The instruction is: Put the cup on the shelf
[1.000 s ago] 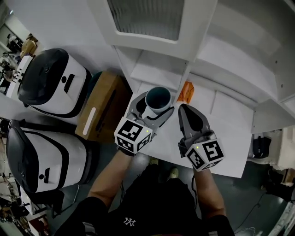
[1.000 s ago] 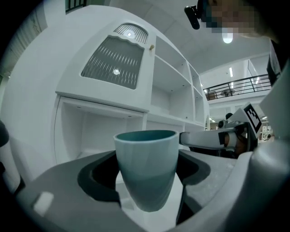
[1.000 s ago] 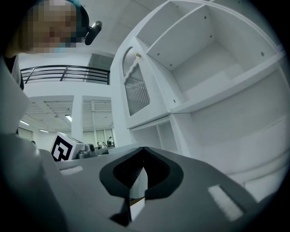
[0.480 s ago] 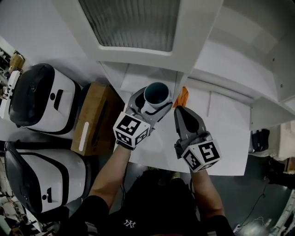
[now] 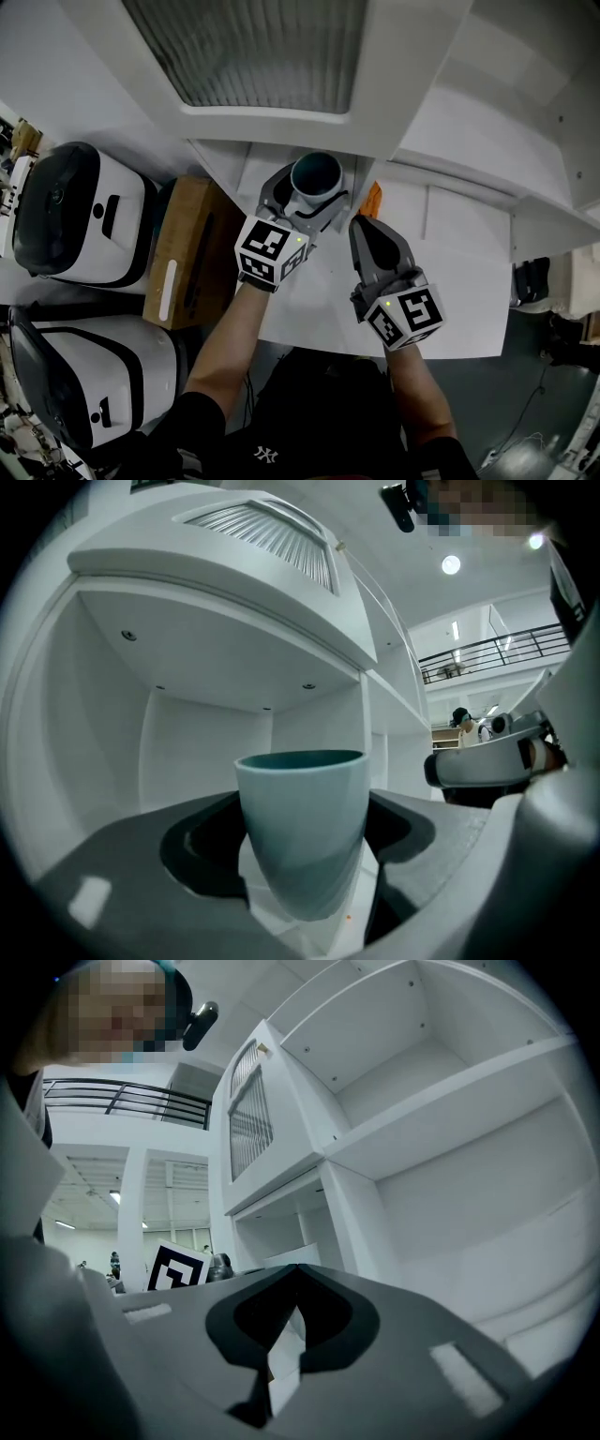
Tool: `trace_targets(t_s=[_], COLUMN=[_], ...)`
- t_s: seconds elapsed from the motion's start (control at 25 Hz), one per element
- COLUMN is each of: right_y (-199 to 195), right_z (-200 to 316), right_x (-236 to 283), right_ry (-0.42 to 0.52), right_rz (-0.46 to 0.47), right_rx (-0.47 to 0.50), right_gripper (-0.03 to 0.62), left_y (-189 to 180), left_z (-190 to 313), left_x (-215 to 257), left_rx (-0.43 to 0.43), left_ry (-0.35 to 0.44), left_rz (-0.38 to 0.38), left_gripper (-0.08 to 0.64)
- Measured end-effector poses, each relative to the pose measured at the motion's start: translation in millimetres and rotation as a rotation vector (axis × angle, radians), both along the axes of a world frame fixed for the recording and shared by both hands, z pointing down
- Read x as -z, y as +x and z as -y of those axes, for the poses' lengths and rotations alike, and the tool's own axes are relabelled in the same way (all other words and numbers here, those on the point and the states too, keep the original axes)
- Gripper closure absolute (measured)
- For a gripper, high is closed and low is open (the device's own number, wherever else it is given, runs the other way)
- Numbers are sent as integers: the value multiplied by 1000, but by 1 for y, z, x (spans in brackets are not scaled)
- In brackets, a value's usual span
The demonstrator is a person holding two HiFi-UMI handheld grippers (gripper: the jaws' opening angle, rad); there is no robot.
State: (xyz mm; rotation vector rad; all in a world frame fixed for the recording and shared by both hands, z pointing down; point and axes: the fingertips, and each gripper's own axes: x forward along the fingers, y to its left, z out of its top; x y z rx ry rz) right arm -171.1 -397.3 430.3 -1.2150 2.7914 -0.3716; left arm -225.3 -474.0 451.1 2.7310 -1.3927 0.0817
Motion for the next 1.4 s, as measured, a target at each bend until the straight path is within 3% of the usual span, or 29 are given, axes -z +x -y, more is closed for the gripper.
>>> trace_targets(t_s=[0.76,1.08,1.4], right_y=[9,13,7], right_z=[8,11,11], right_x=[-10,-12,-12], right_ry=[0,-13,-30], right_rz=[-16,-30,-25], right_rx=[-18,-24,-1], right_gripper=[583,583,583], left_y=[12,17,14], left_z=[41,42,40], left_x=[-26,-28,-27], left_rx=[25,9,-5], left_ry=[-21,18,20], left_rz=[57,75,69], left_gripper=[186,184,135])
